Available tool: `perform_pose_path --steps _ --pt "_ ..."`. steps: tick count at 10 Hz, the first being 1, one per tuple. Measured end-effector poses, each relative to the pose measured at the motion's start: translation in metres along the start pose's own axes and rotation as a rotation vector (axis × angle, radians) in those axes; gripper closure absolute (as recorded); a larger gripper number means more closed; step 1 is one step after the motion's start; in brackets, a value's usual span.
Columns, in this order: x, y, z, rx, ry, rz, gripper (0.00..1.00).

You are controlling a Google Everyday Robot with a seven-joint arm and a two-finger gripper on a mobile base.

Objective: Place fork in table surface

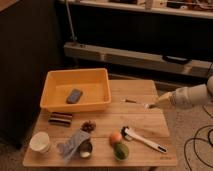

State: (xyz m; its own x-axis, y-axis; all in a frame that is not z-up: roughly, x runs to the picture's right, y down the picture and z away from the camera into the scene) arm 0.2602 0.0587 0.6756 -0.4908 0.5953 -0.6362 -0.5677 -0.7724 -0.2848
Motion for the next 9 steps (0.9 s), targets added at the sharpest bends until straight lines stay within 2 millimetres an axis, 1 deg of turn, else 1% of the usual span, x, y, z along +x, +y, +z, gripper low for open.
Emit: perform_pose_path --steps 1,3,4,6,9 --pt "0.005 0.019 -0.009 -0.022 -0.002 -0.034 1.0" --pt "0.007 0.039 -0.015 -0.041 -0.016 -0.067 1.0" --pt "0.005 0.04 -0.017 -0.049 -0.036 -0.064 1.0" --pt "0.0 0.033 -0.015 -0.047 -0.064 -0.049 1.0" --pt "-0.032 0.017 -0.004 -0.032 -0.121 -0.015 1.0"
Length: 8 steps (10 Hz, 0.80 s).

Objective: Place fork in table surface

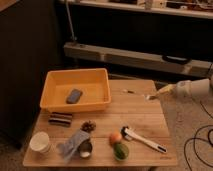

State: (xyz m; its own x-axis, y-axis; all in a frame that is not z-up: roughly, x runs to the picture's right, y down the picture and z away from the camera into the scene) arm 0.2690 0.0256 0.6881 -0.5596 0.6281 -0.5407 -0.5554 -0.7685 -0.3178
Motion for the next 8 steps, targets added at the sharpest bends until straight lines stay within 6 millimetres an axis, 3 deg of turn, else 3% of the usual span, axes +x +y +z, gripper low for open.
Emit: perform_pose_path --steps 2,5,8 --pt "-0.039 -0.015 0.022 0.031 -0.044 0.011 1.0" --pt "-0.077 -0.04 0.061 0.104 -0.065 0.044 1.0" --pt "-0.091 -0.061 0.084 0.162 -0.068 0.09 1.0"
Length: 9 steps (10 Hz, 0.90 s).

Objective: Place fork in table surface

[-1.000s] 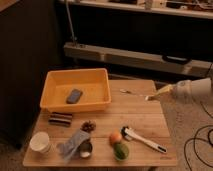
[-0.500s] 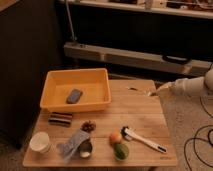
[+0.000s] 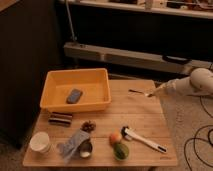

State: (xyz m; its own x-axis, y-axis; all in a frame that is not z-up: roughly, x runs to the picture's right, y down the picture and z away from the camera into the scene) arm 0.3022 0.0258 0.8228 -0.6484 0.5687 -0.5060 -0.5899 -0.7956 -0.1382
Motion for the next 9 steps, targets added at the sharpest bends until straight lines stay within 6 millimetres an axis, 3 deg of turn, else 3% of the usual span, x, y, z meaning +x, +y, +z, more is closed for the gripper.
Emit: perform_pose_path --steps 6,9 --pt "-0.018 -0.025 0.038 0.097 0.028 0.066 0.98" --pt "-0.019 -0.033 0.046 0.15 0.039 0.071 0.73"
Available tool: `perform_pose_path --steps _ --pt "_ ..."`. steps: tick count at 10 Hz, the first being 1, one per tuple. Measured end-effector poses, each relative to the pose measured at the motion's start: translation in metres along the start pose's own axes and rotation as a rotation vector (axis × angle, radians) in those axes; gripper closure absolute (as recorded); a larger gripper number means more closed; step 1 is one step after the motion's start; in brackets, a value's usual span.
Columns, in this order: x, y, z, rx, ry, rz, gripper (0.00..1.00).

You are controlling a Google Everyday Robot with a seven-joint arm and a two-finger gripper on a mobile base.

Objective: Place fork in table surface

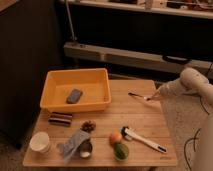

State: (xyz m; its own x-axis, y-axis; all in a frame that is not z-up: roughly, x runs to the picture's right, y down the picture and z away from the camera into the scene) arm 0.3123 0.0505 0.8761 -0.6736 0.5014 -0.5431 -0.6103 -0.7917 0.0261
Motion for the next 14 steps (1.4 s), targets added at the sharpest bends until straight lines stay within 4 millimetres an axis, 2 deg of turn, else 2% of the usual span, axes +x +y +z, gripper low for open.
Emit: perform_pose_path --steps 1,5,6,10,12,14 --pt "0.001 -0.003 0.003 0.032 -0.002 -0.003 0.59" --pt "0.006 -0.01 0.015 0.094 0.011 -0.008 0.23" --pt "0.008 -0.016 0.019 0.105 0.022 -0.004 0.2" --pt "0.016 -0.031 0.033 0.104 0.064 0.023 0.2" --pt "0.018 -0.029 0.028 0.059 0.08 0.019 0.2" --pt "0.022 -0.016 0.011 0.029 0.072 -0.013 0.2"
